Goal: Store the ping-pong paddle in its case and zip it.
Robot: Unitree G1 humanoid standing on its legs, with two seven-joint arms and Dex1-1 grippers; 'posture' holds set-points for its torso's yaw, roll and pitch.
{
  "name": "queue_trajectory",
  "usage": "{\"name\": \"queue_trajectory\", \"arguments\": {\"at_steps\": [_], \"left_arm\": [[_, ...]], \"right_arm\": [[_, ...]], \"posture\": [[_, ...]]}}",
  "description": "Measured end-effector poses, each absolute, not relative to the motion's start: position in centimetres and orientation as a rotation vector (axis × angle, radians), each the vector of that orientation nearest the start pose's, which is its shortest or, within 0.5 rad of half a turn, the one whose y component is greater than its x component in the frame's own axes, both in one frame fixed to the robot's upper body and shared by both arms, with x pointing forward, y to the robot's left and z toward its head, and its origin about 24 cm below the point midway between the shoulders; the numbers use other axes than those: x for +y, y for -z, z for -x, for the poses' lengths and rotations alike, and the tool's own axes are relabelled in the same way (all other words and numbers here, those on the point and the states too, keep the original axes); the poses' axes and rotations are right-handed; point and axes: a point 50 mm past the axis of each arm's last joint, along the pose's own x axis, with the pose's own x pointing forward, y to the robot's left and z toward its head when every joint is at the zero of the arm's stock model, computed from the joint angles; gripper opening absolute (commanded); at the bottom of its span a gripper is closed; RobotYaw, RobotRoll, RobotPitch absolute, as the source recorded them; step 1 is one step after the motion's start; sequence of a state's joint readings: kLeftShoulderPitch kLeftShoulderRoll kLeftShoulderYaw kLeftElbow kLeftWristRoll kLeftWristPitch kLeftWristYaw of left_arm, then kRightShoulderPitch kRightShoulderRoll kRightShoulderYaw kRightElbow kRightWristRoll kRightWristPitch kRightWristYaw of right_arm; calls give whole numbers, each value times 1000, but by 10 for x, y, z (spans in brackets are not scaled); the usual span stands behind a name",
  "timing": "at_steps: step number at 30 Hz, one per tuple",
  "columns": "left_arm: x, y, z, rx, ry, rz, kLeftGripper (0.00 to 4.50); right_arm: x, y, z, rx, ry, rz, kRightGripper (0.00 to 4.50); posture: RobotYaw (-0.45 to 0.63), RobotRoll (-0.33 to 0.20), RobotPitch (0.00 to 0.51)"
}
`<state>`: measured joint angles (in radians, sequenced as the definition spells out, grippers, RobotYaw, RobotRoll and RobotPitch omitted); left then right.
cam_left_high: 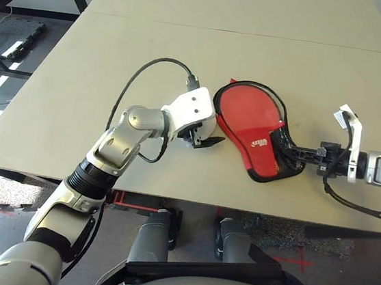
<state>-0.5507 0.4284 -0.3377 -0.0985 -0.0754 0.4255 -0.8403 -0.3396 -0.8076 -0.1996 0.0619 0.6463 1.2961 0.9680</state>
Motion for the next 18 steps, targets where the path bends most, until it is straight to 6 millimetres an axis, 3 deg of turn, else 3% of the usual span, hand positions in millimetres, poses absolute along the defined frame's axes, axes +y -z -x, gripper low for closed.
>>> {"name": "queue_trajectory", "arguments": {"at_steps": [6, 18], "left_arm": [[89, -141, -297, 68, 1131, -528, 4500], [87, -137, -299, 75, 1136, -519, 4500]], "right_arm": [[-278, -120, -236, 824, -710, -404, 38], [-266, -110, -211, 874, -725, -431, 38]], "posture": [[-81, 0, 191], [-79, 0, 197]]}}
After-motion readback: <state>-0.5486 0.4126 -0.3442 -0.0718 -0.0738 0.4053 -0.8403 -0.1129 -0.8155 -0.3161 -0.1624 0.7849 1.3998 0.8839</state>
